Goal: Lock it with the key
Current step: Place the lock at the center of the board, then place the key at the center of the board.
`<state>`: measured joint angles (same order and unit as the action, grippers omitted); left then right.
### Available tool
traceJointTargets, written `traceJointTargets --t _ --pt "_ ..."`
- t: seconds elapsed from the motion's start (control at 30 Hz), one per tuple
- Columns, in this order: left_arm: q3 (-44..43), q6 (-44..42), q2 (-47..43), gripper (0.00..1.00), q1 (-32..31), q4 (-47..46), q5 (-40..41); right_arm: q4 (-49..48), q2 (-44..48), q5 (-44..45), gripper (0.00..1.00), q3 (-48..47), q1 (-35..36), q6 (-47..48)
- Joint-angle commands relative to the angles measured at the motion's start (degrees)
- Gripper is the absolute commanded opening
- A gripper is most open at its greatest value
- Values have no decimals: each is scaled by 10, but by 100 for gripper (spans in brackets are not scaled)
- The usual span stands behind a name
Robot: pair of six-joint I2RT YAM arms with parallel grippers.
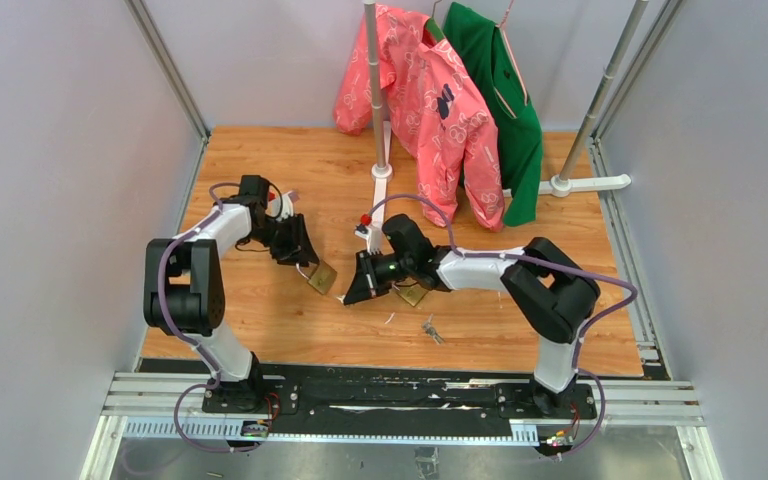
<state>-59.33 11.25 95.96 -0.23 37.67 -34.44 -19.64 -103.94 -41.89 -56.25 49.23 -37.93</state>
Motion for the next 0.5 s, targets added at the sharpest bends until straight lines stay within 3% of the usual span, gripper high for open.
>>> traceJointTargets --t 0.0,0.13,0.33,0.47 --pt "-22 10 -11 47 1 -1 57 21 -36 10 0 -38 17 23" --pt "-32 13 -24 61 1 9 91 47 -67 13 0 -65 28 39" --pt "-55 14 -73 73 1 44 167 112 -93 42 1 -108 45 82" --pt "-70 19 -118 74 1 63 191 159 -100 78 20 -134 60 113"
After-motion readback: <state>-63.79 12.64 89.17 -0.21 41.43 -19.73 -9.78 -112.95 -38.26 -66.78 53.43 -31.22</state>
